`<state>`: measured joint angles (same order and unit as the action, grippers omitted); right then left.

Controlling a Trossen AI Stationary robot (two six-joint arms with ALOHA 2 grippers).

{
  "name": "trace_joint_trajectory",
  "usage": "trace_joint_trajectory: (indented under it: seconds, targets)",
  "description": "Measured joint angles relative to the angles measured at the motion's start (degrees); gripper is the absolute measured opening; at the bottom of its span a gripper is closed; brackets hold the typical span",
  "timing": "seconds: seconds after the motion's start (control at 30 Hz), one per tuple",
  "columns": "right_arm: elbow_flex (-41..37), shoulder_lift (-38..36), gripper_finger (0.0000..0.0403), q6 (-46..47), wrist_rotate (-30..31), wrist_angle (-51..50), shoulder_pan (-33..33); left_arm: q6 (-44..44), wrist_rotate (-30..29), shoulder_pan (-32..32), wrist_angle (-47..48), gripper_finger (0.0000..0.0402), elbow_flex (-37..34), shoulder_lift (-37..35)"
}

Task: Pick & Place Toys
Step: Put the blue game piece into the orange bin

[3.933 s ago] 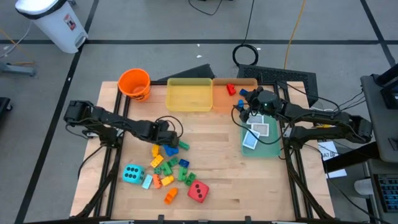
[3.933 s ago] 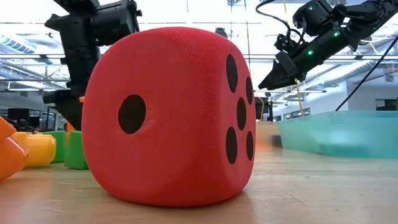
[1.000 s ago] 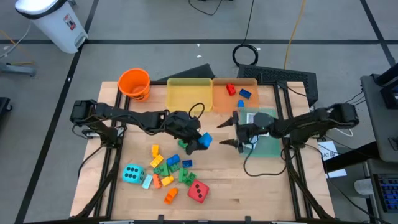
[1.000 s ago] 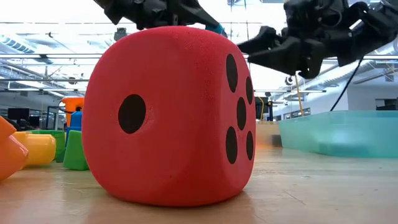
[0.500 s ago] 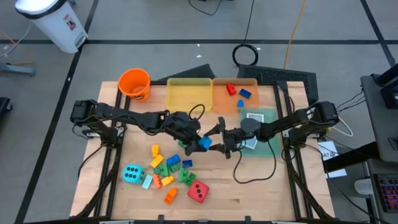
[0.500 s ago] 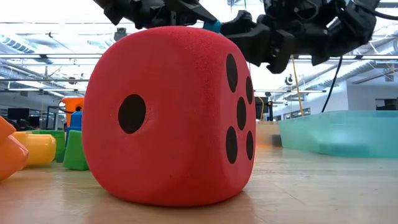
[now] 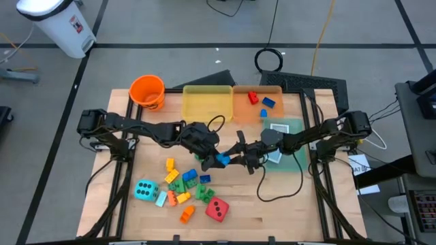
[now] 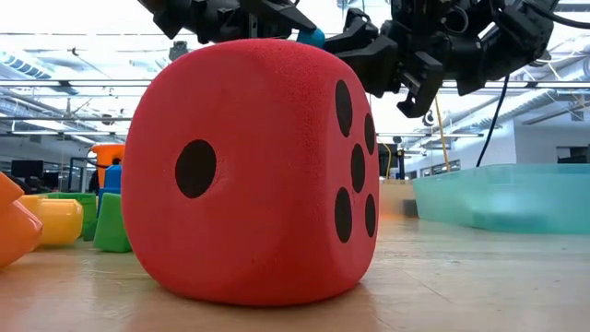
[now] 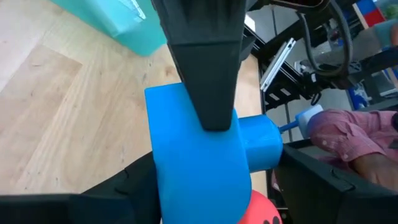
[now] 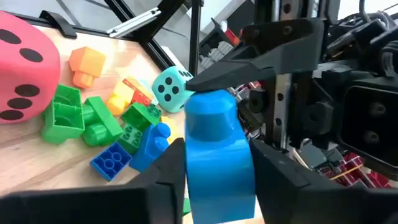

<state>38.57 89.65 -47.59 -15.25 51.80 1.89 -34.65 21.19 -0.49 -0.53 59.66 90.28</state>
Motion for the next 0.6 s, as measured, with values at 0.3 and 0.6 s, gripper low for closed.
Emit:
trace_joint_trajectory:
  seconds: [0.3,0.6]
  targets:
    - [-0.05,-0.25,0.0094,5.89,1.00,-1.83,-0.04,2.61,-1.30,1.23,-0.20,0.0309,0.15,0.00]
    - [-0.39,-6.35,0.0094,10.21,12.02,-17.48,-0.04,3.48,-0.92,6.77,-3.07,0.0318,2.60,-0.26]
